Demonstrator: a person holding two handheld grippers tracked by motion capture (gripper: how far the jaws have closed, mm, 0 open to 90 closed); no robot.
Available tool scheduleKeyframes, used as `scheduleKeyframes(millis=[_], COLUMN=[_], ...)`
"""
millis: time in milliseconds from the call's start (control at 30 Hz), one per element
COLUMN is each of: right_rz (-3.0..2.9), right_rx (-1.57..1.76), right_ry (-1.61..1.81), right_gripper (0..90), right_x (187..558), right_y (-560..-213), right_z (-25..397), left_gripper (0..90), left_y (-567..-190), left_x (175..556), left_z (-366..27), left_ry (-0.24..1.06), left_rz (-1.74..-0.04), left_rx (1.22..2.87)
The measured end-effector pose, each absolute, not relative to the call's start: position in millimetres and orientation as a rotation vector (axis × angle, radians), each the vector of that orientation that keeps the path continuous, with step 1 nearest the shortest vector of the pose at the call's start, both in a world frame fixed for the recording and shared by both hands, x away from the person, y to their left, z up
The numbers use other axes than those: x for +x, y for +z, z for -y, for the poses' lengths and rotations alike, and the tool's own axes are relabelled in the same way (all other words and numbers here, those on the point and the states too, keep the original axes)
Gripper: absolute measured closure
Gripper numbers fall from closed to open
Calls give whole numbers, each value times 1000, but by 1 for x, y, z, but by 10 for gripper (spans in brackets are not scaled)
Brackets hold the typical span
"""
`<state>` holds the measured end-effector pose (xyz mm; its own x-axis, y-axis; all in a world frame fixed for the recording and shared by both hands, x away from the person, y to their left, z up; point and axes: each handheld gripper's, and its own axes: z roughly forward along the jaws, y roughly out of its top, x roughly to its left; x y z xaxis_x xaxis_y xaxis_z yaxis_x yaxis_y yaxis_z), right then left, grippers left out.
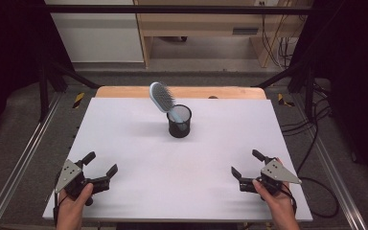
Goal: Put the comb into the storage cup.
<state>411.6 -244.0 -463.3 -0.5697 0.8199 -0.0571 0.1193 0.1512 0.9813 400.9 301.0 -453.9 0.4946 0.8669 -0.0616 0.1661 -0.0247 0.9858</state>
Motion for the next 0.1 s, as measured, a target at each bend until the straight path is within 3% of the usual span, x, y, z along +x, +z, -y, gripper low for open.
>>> scheduleKeyframes(millis=[100], right_rz=[-1819], right_rx=[901], right_ry=[1461], right_gripper=[46], right_x=[411], right_y=[-463], right_z=[242], left_gripper=[29], left_y=[-454], left_x=[401], left_z=[-306], left_ry=[736], left_rz=[-954], left_rx=[1495])
